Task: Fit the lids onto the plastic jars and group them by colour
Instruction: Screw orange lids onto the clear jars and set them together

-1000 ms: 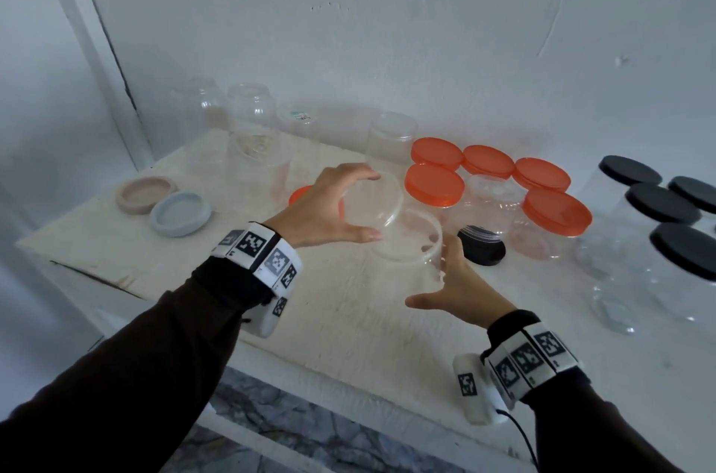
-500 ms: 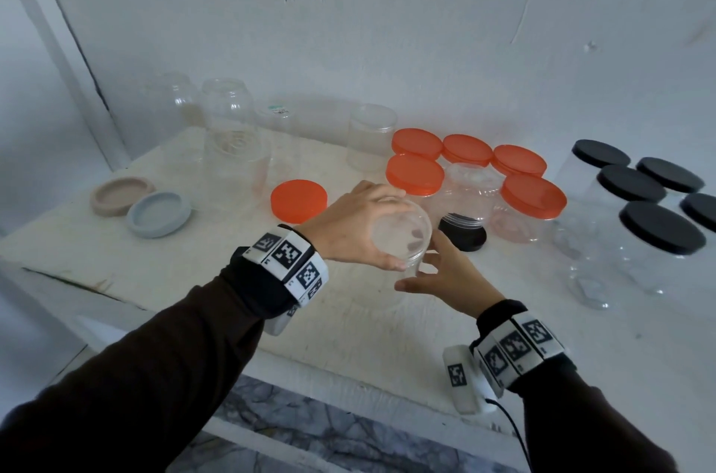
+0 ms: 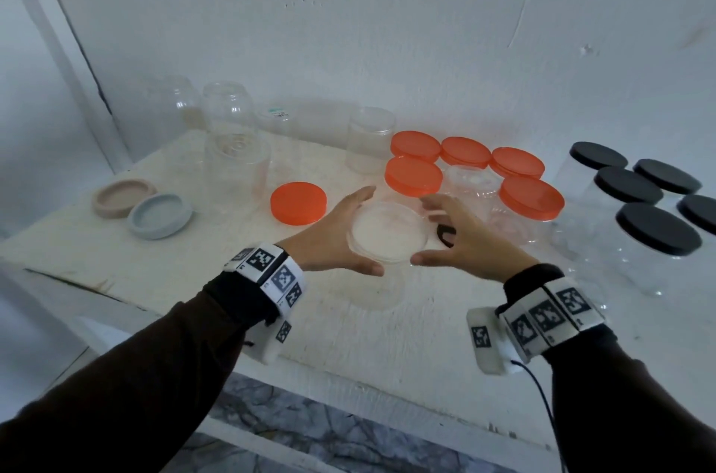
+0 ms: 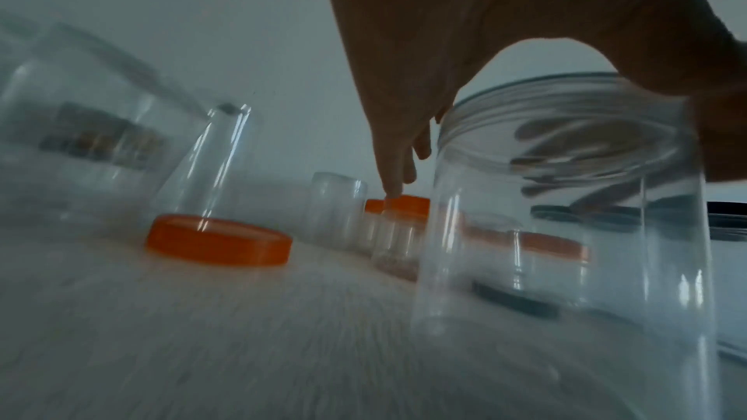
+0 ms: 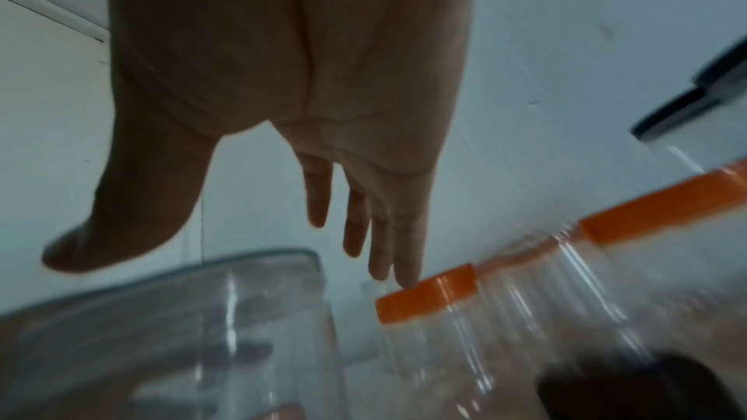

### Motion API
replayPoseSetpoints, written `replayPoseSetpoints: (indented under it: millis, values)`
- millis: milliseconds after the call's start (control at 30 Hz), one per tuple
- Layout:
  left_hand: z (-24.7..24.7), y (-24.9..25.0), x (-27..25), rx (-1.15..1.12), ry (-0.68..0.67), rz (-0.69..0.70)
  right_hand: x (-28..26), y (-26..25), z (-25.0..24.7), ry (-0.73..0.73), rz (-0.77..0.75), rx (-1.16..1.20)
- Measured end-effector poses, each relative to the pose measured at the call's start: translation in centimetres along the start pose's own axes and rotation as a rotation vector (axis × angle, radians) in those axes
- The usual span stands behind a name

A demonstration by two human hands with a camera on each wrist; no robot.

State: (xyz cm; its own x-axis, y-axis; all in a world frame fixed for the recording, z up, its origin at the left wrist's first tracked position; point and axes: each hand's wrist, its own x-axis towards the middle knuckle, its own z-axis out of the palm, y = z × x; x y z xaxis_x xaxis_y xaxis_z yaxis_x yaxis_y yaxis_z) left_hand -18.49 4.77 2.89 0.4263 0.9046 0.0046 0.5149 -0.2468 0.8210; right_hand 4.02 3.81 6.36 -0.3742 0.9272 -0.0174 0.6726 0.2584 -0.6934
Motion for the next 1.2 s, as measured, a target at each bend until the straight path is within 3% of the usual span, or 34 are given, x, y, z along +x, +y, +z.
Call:
replayPoseSetpoints:
  millis: [200,400,700,933,1100,1200]
  values:
    - [0.6,-2.2,0.4,-0.165,-0.06,-0.014,2.0,-4.4,-0.2,-0.222,-0.206,-0.382]
    - [1.0,-3.1,0.7,-0.218,-0.055,0.013,4.0,-6.0,0.4,-0.402,-0.11,-0.575]
    - [1.2,-3.4,0.7,-0.248,-0.048,-0.007,4.4,-6.2,0.5,-0.413,-0.095,-0.613]
    - [1.3,-3.3,0.7,-0.254,-0.057,0.007,3.8,-6.4,1.3,-0.243,-0.041,-0.864]
    - [1.3,-3.6,0.8,-0.228,-0.038,0.021,4.0,-6.3,0.0,-0.497,-0.076,-0.637]
    - [1.3,-3.7,0.9,-0.237,-0.036,0.039,4.0,-6.1,0.4,-0.468,-0.1,-0.641]
